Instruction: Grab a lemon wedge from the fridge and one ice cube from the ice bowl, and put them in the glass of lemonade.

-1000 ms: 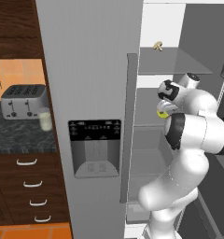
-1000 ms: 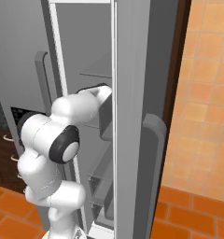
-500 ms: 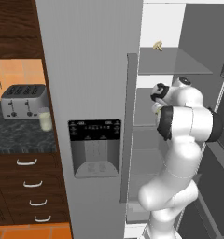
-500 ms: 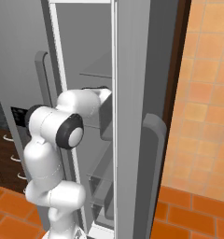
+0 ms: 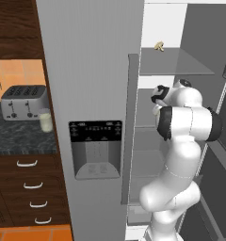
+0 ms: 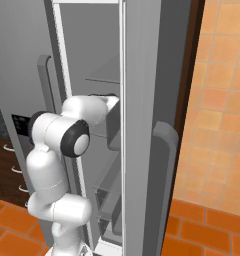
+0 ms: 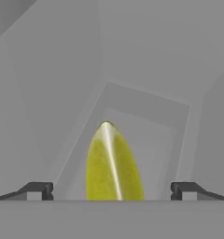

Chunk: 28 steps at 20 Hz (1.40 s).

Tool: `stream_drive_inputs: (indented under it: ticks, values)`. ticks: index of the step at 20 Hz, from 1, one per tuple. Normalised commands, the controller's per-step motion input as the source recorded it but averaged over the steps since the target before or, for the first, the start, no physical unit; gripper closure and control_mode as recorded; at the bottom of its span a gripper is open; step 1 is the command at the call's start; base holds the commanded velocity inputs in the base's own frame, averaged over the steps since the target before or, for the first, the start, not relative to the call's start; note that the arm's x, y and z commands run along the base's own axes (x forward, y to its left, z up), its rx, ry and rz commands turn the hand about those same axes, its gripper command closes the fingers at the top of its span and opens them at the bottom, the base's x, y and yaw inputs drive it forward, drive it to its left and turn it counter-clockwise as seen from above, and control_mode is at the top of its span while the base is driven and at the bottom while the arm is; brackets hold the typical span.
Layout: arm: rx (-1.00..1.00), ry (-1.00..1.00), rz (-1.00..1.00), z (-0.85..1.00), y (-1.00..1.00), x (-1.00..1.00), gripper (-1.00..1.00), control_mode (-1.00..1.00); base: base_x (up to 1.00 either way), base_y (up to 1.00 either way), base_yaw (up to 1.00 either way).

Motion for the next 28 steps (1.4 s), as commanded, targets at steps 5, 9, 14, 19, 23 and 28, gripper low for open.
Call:
stream_drive_inputs:
  ticks: [5, 9, 14, 19, 23, 28]
  values:
    - [0.0, 0.0, 0.02, -0.3, 0.0, 0.12, -1.0, -1.0, 0.0, 0.0, 0.0]
    - [0.0, 0.0, 0.03, -0.31, 0.01, 0.08, -1.0, -1.0, 0.0, 0.0, 0.0]
    - [0.0, 0.0, 0.02, -0.15, 0.1, 0.02, 1.0, -1.0, 0.0, 0.0, 0.0]
    - [0.0, 0.0, 0.01, -0.09, 0.11, 0.0, 1.0, -1.0, 0.0, 0.0, 0.0]
    - [0.0, 0.02, 0.0, -0.05, 0.12, 0.0, 1.0, -1.0, 0.0, 0.0, 0.0]
    - [0.0, 0.0, 0.0, 0.16, 0.21, -0.6, 1.0, -1.0, 0.0, 0.0, 0.0]
